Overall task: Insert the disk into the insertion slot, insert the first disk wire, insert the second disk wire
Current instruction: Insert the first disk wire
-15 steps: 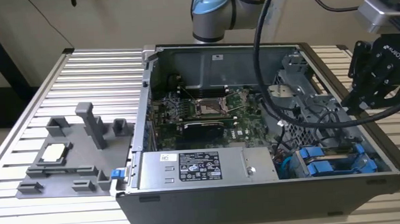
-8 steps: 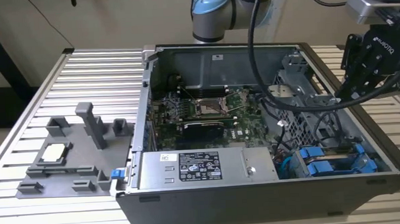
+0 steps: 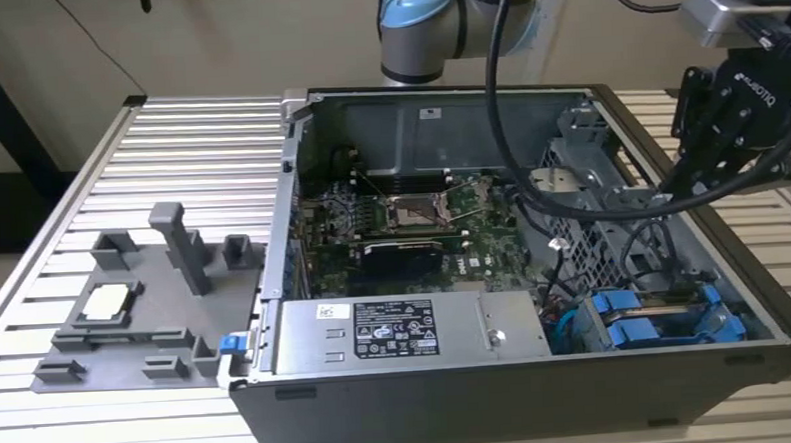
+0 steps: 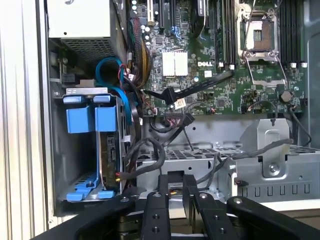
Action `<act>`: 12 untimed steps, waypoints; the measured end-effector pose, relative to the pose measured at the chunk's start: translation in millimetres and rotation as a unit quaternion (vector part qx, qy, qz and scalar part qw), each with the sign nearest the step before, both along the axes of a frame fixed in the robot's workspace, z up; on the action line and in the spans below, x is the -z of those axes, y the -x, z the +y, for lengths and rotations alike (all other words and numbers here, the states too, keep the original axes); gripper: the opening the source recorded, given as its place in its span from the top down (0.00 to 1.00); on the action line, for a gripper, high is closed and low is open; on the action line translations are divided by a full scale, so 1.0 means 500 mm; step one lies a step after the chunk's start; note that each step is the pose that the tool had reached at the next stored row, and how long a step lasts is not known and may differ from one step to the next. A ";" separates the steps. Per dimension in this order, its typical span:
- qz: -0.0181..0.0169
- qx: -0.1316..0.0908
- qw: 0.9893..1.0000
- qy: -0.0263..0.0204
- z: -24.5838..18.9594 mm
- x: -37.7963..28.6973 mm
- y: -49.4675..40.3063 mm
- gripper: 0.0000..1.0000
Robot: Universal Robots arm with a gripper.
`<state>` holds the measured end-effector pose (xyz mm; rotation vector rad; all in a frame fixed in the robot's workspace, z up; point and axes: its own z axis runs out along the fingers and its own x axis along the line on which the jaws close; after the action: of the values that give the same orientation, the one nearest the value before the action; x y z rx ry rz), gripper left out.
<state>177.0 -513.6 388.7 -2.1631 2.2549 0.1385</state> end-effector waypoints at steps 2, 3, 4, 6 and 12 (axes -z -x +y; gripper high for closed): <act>0.000 0.000 1.000 0.000 -0.0008 0.000 0.014 0.73; 0.000 0.000 1.000 0.000 -0.0012 0.000 0.023 0.73; 0.000 0.000 1.000 0.000 -0.0016 0.000 0.032 0.73; 0.000 0.000 1.000 0.000 -0.0021 0.000 0.051 0.73; 0.000 0.000 1.000 0.000 -0.0038 0.000 0.105 0.73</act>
<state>124.6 -515.5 388.6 -2.1628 2.2548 0.1383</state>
